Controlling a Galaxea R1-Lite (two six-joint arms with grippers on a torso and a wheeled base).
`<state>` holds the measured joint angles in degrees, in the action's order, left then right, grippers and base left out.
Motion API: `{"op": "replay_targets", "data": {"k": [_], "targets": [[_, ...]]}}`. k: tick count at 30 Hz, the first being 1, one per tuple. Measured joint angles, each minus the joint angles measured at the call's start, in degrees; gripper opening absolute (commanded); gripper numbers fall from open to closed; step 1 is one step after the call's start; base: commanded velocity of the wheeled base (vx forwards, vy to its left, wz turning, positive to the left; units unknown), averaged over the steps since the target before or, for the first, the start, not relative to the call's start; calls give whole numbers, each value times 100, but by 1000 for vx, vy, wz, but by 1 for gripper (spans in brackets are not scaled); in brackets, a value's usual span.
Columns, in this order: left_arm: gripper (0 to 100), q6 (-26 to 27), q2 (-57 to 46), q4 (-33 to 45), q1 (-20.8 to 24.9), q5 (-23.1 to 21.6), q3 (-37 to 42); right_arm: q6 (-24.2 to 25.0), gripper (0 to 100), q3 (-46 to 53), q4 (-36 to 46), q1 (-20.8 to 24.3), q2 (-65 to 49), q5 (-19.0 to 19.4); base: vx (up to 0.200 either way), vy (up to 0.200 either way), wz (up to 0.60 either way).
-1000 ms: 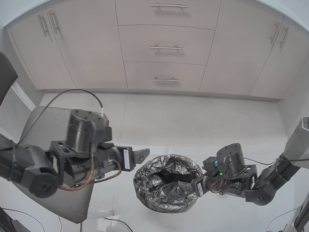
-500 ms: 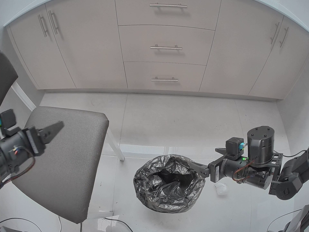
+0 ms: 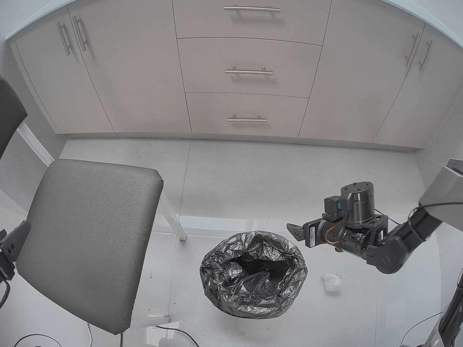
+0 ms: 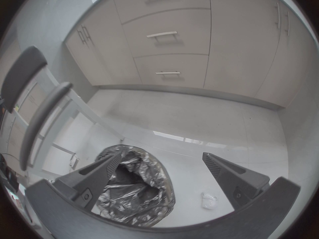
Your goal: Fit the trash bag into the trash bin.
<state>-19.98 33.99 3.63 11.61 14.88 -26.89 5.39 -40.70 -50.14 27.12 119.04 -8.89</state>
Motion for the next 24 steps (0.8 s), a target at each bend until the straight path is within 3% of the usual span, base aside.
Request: {"op": "replay_targets", "data": {"k": [7,13,24], "targets": [[100,171,-1042,739,-673,39,319,-501,100,-850,-79,-507,1158,-35,0,0,0],[100,233,-1545,827,-1153,49,435,-594,100,-1073,-106,-718,1610,-6,0,0,0],[100,294,-2024,887,-1417,2,650,-601,100,-573,-227,-684,1527,405,0,0,0]]}}
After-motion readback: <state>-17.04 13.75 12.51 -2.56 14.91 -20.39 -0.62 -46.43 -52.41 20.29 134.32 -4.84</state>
